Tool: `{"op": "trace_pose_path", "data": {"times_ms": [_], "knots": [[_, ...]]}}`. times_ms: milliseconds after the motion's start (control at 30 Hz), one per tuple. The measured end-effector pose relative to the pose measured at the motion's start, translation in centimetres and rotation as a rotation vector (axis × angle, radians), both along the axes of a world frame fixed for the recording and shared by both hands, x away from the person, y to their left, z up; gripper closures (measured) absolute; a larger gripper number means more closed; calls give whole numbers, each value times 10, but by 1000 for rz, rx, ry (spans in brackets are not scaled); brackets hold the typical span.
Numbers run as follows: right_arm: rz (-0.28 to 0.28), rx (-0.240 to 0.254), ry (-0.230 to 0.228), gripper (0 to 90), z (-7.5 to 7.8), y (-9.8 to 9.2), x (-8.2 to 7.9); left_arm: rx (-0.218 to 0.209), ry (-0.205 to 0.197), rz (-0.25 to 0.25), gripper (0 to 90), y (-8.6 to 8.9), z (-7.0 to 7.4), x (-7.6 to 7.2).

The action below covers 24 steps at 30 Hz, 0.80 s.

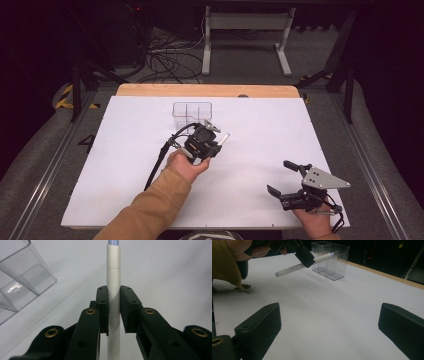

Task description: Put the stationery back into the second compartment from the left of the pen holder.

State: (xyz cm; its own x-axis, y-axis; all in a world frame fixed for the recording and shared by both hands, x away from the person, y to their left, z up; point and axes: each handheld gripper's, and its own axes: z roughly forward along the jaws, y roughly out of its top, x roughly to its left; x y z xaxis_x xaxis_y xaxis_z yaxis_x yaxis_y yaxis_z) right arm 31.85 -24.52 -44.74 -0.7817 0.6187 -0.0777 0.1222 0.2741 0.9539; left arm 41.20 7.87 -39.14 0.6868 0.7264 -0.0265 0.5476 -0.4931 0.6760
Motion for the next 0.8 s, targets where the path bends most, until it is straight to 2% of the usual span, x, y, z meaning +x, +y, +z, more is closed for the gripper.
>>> {"op": "trace_pose_path", "data": {"times_ms": [233, 433, 800], "knots": [[4, 0, 0, 50, 0, 0, 0, -77, -92, 8, 785, 12, 11, 0], [7, -3, -2, 50, 0, 1, 0, -152, -127, 11, 785, 25, 17, 5], [11, -2, -4, 49, 0, 1, 0, -282, -249, -2, 785, 41, 23, 10]]}}
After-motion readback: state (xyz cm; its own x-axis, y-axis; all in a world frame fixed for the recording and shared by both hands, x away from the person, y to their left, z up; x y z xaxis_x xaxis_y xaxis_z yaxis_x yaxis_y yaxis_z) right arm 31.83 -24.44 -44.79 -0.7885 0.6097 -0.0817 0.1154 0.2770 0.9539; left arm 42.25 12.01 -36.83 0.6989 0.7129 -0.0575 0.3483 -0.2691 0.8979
